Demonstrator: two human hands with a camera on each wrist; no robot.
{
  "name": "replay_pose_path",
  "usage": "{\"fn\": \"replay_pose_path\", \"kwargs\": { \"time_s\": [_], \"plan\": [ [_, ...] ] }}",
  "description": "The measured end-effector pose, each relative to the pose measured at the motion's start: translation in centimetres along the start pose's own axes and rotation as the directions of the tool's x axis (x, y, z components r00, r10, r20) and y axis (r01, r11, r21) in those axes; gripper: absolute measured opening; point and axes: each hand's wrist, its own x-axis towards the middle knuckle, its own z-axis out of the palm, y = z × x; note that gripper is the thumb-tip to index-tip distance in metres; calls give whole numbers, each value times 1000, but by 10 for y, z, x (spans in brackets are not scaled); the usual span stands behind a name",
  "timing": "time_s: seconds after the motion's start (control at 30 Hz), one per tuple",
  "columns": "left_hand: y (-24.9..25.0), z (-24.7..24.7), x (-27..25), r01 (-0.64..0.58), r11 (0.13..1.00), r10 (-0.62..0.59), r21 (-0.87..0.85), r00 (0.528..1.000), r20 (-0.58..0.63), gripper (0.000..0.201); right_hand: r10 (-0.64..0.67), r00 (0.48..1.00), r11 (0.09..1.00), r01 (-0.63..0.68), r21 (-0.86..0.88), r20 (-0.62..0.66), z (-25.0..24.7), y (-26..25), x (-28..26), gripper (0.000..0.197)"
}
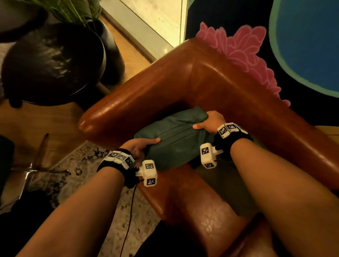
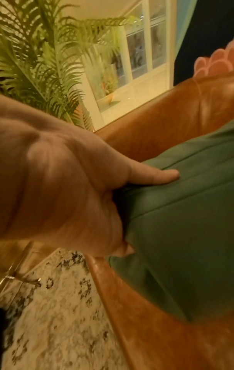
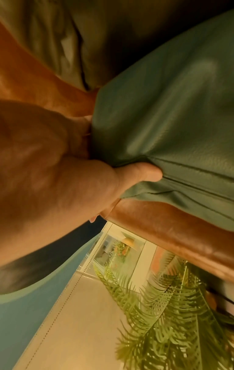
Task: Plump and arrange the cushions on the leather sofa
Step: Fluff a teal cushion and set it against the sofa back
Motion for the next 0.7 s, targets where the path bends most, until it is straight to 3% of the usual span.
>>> {"fn": "replay_pose_path", "kwargs": {
  "time_s": [0.07,0.1,0.2,0.23,0.3,0.37,0.43,0.5,0.57,0.67,0.7],
  "plan": [
    [-6,-1,-11,14,999,-14,39,1000,6,63,0,999,998,-3,59,41,-1,3,-9,40],
    [-11,1,-19,15,999,-15,39,1000,-2,53,24,996,992,-34,120,83,2,5,-7,48],
    [-31,-1,-22,-16,1000,15,-21,999,-45,29,36,971,966,-94,240,235,8,16,10,99],
    [-37,-4,-20,-30,998,27,-50,998,-55,31,66,956,962,-137,235,286,2,8,-3,92],
    [-52,-8,-13,-50,992,38,-116,994,-107,42,135,923,933,-241,267,360,-9,-2,-33,53],
    [-62,-10,-8,-57,981,38,-184,994,-105,35,189,897,923,-301,238,400,-10,4,-38,58],
    [-69,-11,-3,-67,969,45,-240,994,-95,30,221,913,949,-282,139,342,-3,10,-27,94],
    [-71,-13,2,-92,956,60,-278,991,-120,37,163,955,978,-190,88,249,1,4,-26,111],
    [-72,-21,13,-124,942,83,-313,987,-140,50,109,982,988,-124,95,155,4,-6,-25,105],
    [-69,-34,38,-95,947,60,-305,991,-123,88,75,993,994,-81,69,89,10,-14,-17,83],
    [-68,-35,38,-70,953,44,-296,995,-95,81,65,992,993,-75,90,105,13,-14,-11,76]
  ]
}}
